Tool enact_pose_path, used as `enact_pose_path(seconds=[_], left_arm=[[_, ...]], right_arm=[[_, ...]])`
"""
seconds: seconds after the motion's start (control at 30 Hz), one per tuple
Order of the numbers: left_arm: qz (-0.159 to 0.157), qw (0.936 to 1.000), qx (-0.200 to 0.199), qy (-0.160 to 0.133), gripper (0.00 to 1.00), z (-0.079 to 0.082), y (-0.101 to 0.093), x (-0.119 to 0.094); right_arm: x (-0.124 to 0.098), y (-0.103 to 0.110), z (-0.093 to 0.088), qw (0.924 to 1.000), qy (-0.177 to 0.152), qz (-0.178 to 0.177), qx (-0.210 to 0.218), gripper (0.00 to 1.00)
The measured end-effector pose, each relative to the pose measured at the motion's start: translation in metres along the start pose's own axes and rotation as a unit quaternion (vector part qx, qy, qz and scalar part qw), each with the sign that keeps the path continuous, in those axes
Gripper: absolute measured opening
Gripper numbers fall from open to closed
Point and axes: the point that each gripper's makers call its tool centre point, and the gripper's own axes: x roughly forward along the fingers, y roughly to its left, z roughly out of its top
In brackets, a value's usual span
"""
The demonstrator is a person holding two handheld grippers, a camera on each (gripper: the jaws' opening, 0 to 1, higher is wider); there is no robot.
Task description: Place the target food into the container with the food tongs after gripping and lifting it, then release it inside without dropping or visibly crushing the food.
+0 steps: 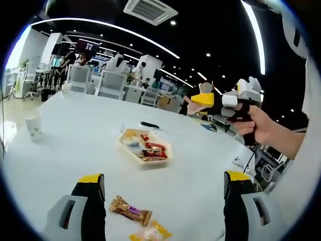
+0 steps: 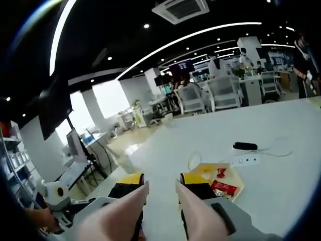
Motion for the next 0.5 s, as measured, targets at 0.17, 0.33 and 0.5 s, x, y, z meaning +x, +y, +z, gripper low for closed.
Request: enact_pose_path(seconds=[0.17,0.33,0.5], left_arm=[[-0.002,0.9999,0.011,0.013,0.99,0.005,-0.002,-0.007],[0.003,0.9999,0.015,-0.005,0.99,0.016,-0.004,-0.011],[0.007,0.9999,0.01,-0.002,0.99,0.005,-0.003,-0.013]], right_arm=[[0.001,0.0,-0.014,0.9998,-0.002,-0.013,0.017,0.28],[0.006,0.006,-0.023,0.9998,0.007,-0.007,0.015,0.28],[0.004,0.004,-0.03,0.9997,0.018,-0.01,0.011,0.28]])
